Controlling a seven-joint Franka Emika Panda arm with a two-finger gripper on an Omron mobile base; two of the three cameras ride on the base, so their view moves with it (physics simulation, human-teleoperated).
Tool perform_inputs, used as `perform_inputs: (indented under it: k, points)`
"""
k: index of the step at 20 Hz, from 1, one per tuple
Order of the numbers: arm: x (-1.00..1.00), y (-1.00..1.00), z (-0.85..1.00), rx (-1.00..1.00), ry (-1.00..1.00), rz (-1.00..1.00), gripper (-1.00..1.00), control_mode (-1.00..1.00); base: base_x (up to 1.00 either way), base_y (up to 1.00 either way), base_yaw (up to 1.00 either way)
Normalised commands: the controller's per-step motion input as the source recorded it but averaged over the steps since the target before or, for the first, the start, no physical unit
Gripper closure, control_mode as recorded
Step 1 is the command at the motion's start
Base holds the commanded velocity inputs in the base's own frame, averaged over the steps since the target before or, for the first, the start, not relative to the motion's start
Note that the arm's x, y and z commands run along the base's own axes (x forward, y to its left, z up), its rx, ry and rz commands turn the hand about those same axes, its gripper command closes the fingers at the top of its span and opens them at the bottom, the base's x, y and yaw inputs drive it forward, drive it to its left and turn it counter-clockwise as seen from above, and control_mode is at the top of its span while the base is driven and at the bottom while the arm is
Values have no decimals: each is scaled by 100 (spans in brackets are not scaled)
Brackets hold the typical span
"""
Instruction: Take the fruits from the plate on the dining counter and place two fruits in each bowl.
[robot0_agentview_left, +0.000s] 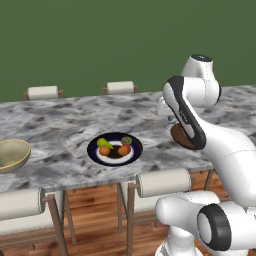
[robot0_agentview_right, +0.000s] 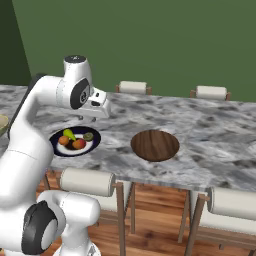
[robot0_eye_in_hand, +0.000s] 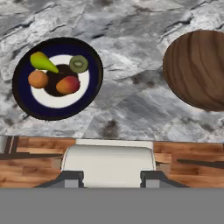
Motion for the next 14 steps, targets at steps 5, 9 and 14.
perform_inputs:
  k: [5, 9, 14]
  points:
    - [0, 36, -17, 0, 1, -2, -100, -100, 0, 0, 0]
    - [-6, 62, -44, 1, -14, -2, -100, -100, 0, 0, 0]
    - [9, 56, -68, 0, -2, 1, -100, -100, 0, 0, 0]
